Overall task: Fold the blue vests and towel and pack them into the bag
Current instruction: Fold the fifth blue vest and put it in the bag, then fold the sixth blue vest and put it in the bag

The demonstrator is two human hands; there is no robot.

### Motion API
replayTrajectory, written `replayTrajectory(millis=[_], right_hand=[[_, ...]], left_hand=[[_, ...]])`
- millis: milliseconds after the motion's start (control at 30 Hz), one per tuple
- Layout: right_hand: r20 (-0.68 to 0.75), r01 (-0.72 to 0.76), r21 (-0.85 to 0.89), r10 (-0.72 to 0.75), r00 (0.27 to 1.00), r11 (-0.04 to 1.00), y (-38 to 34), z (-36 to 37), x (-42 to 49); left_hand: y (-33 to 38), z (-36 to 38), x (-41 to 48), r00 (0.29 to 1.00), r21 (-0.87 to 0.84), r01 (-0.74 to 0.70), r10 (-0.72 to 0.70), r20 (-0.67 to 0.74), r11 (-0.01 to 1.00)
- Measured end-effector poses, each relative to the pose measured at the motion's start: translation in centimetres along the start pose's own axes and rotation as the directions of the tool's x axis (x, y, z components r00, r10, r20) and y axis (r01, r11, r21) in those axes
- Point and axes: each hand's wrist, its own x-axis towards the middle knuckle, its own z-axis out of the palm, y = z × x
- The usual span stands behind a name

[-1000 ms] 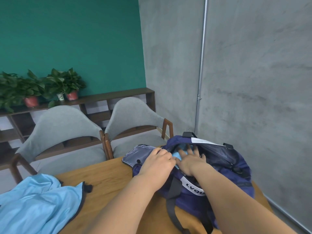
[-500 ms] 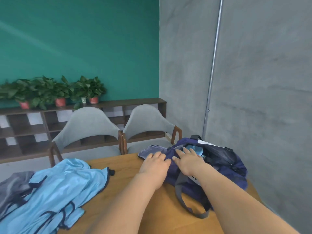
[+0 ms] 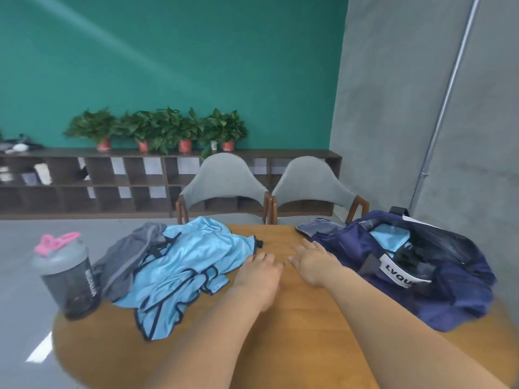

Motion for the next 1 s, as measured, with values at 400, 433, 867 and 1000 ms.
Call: replayTrajectory(millis=[400, 433, 867, 1000], right_hand=[[0.142, 0.181, 0.106, -0.195, 0.97, 0.978, -8.3, 7.8, 2.5], [0.137, 0.198, 0.119, -0.214, 0.967, 0.973, -8.7, 8.4, 2.9], [-0.111, 0.447, 0.132, -0.435, 0.894, 0.885, -16.0, 12.6, 7.8], [-0.198, 0.487, 0.184, -0.453, 0.869, 0.854, -17.8, 14.7, 8.8]], left_hand=[[-8.1, 5.7, -7.1, 0.97, -0.096, 0.241, -0.238, 0.042, 0.966], [-8.8, 6.0, -7.2, 0.965, -0.111, 0.262, -0.261, 0.027, 0.959], [-14.4, 11.4, -9.9, 0.772, -0.172, 0.622, -0.635, -0.027, 0.764], [-14.4, 12.2, -10.1, 0.822, -0.214, 0.507, -0.543, -0.172, 0.835]])
